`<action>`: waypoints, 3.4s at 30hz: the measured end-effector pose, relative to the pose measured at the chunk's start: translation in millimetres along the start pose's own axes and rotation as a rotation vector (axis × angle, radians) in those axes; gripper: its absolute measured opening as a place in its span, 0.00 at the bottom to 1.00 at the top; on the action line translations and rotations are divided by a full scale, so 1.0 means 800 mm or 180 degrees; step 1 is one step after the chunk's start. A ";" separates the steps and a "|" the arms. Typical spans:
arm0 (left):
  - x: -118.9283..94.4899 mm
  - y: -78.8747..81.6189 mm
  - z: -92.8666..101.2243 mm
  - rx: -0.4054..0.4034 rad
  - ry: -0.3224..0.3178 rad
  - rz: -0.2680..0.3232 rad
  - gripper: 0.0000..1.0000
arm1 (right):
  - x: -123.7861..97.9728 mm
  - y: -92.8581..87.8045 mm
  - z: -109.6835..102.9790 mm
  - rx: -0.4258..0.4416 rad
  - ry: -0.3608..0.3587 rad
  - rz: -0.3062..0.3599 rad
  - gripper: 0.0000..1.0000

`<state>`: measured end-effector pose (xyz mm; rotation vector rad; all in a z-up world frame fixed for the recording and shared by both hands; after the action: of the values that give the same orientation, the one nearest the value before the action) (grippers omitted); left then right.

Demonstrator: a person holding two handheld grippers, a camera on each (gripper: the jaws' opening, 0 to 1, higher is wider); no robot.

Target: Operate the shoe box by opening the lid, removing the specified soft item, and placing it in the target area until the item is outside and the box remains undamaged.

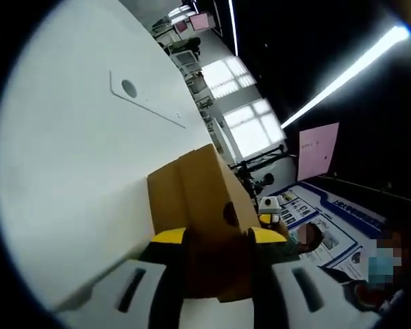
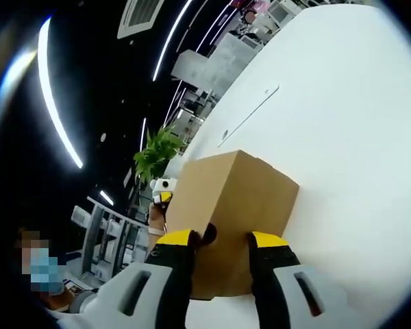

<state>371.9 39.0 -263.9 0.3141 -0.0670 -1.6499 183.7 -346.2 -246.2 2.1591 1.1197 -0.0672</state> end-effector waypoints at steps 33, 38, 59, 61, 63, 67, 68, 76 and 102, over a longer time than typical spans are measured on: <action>0.007 0.002 0.004 0.0022 0.0053 -0.0086 0.34 | -0.001 0.003 0.005 0.0003 0.0094 -0.0009 0.31; 0.008 -0.006 0.013 0.0050 0.0179 -0.0063 0.33 | -0.001 0.000 0.004 -0.0009 0.0132 -0.0012 0.31; 0.004 0.002 0.017 0.0015 0.0475 0.0088 0.33 | -0.002 0.008 0.011 -0.0042 0.0240 -0.0082 0.30; 0.004 -0.002 0.019 0.0007 0.0485 0.0075 0.33 | -0.002 0.010 0.012 -0.0040 0.0239 -0.0079 0.30; 0.006 -0.013 0.022 0.0031 0.0498 0.0083 0.33 | -0.001 0.012 0.015 -0.0040 0.0252 -0.0078 0.30; 0.003 -0.013 0.021 0.0026 0.0505 0.0113 0.33 | 0.002 0.014 0.017 -0.0041 0.0277 -0.0075 0.30; 0.004 -0.017 0.021 0.0013 0.0501 0.0126 0.33 | 0.002 0.014 0.016 -0.0039 0.0281 -0.0073 0.30; 0.003 -0.031 0.021 0.0005 0.0440 0.0238 0.33 | 0.005 0.021 0.019 -0.0053 0.0291 -0.0104 0.30; -0.005 -0.049 0.023 -0.0008 0.0464 0.0408 0.33 | 0.012 0.039 0.028 -0.0113 0.0310 -0.0213 0.30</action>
<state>329.6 44.5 -254.8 0.4189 0.0245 -1.4958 218.5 -365.5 -249.1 2.1129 1.2395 0.0279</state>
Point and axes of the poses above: the point that each gripper's makers call its tool centre point, and the gripper's own axes: x roughly forward along the fingers, z roughly to its right, y roughly out of its top, the point moved 9 cm from there along -x, roughly backward along the fingers, and after that the axes turned 10 degrees about -x, right-handed, at the moved point
